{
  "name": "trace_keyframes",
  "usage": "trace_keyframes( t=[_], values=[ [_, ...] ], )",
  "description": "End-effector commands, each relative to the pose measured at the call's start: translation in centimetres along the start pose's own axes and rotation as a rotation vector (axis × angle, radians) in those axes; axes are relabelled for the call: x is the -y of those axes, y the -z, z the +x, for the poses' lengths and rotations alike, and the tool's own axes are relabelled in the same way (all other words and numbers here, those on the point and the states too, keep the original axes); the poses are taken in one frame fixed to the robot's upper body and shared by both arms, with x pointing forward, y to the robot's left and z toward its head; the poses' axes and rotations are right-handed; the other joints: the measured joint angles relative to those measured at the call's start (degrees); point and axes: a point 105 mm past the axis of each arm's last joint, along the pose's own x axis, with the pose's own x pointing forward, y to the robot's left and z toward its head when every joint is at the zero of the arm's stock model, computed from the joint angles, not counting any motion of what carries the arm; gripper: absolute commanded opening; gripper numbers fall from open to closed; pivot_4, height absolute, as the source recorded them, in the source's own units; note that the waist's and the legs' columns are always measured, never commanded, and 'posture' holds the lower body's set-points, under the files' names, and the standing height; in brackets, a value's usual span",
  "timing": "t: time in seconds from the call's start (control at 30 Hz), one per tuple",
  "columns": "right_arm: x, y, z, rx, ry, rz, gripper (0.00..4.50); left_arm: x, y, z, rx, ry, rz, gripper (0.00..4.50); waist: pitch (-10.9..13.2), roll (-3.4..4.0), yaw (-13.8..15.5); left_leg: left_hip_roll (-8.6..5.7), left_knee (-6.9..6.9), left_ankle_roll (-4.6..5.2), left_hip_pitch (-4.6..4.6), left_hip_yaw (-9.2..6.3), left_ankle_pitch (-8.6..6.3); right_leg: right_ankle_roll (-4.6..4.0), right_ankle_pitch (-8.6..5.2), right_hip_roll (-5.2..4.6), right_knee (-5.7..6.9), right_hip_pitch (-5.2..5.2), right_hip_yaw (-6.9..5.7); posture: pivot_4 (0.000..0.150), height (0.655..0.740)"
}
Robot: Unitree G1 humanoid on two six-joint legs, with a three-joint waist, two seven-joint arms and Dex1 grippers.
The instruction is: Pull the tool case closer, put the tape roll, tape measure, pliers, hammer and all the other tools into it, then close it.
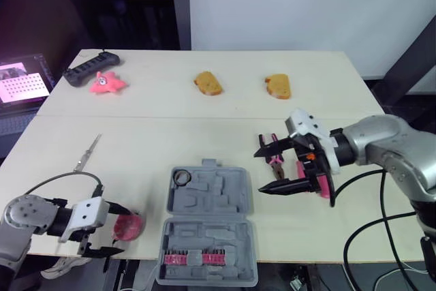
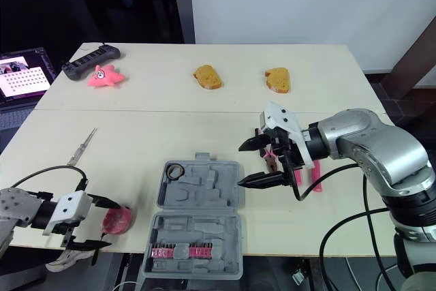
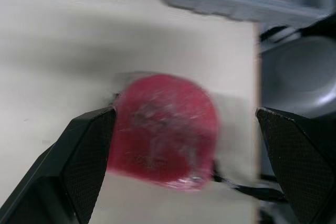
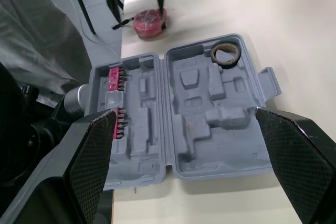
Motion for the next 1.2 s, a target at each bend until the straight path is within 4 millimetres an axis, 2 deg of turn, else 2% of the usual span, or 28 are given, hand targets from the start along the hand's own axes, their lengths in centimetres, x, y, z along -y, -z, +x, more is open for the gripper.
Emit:
trace_keyframes(
  t=[0.03,0.43,0.53,0.57,0.6,0.7,0.8,0.9,1.0,1.07,1.2],
  values=[
    [-0.2,-1.6,-0.6,0.018,0.012,-0.060,4.50,0.2,0.8,0.2,-0.034,-0.003,0.042,4.46,0.00,-0.01,-0.15,0.00,0.00,0.00,0.00,0.00,0.00,0.00,0.00,0.00,0.00,0.00,0.00,0.150,0.7400],
    [-0.2,-1.7,-1.0,0.001,0.020,-0.063,4.50,-0.5,2.0,0.3,-0.059,-0.026,0.093,4.46,-0.01,0.02,0.08,0.02,0.01,0.00,0.01,0.00,0.00,0.00,0.01,0.00,0.04,0.02,-0.03,0.150,0.7400],
    [-0.2,-1.6,-1.0,0.002,0.023,-0.059,4.50,-0.8,1.6,0.5,-0.028,-0.037,0.093,3.63,-0.01,0.02,0.03,0.02,0.01,0.00,0.01,0.00,0.00,0.00,0.01,0.01,0.06,0.02,-0.03,0.150,0.7400],
    [-0.2,-1.6,-1.0,0.004,0.024,-0.053,4.50,-1.0,1.4,0.6,-0.013,-0.046,0.090,3.18,-0.01,0.02,0.03,0.02,0.01,0.00,0.01,0.00,0.00,0.00,0.01,0.00,0.06,0.02,-0.03,0.150,0.7400],
    [-0.2,-1.6,-1.0,0.007,0.025,-0.050,4.50,-1.2,1.2,0.6,-0.005,-0.055,0.090,3.03,-0.01,0.02,0.02,0.02,0.01,0.00,0.01,0.00,0.00,0.00,0.01,0.00,0.06,0.02,-0.03,0.150,0.7400],
    [-0.4,-2.2,-0.9,0.068,0.027,-0.076,4.50,-2.2,0.4,0.5,0.015,-0.089,0.103,3.03,-0.02,0.02,0.07,0.02,0.01,0.00,0.01,0.00,0.00,0.00,0.01,0.00,0.08,0.02,-0.03,0.150,0.7400],
    [-0.1,-3.4,-1.3,0.172,0.119,-0.124,4.50,-5.1,-2.9,-0.9,0.066,-0.153,0.149,3.03,-0.02,0.00,0.47,0.02,0.05,0.00,-0.03,-0.07,0.01,0.00,0.01,0.02,0.10,0.03,-0.10,0.150,0.7400],
    [-0.2,-3.1,-1.3,0.167,0.126,-0.091,4.50,-7.1,-5.5,-1.9,0.093,-0.192,0.195,3.03,-0.02,0.01,1.20,0.02,0.26,0.00,-0.13,-0.13,0.01,0.01,0.01,0.02,0.14,0.04,-0.20,0.150,0.7400],
    [-0.5,-3.1,-1.2,0.202,0.067,0.053,4.50,-8.3,-9.7,-2.1,0.169,-0.191,0.243,3.03,-0.02,0.01,1.17,0.01,0.32,0.00,-0.13,-0.11,0.00,0.02,0.01,0.00,0.12,0.11,-0.19,0.150,0.7400],
    [-0.7,-3.1,-1.1,0.207,0.034,0.125,4.50,-8.4,-11.1,-2.0,0.195,-0.187,0.254,3.03,-0.01,0.02,1.11,0.02,0.31,0.00,-0.12,-0.11,0.00,0.02,0.01,0.02,0.14,0.12,-0.20,0.150,0.7400],
    [-0.1,-2.1,-0.4,0.124,-0.097,0.501,4.50,-8.1,-14.8,-0.8,0.276,-0.138,0.282,3.03,0.00,0.06,0.60,0.04,0.38,0.00,-0.09,-0.11,0.01,0.00,0.02,0.04,0.25,0.13,-0.21,0.150,0.7400]
  ],
)
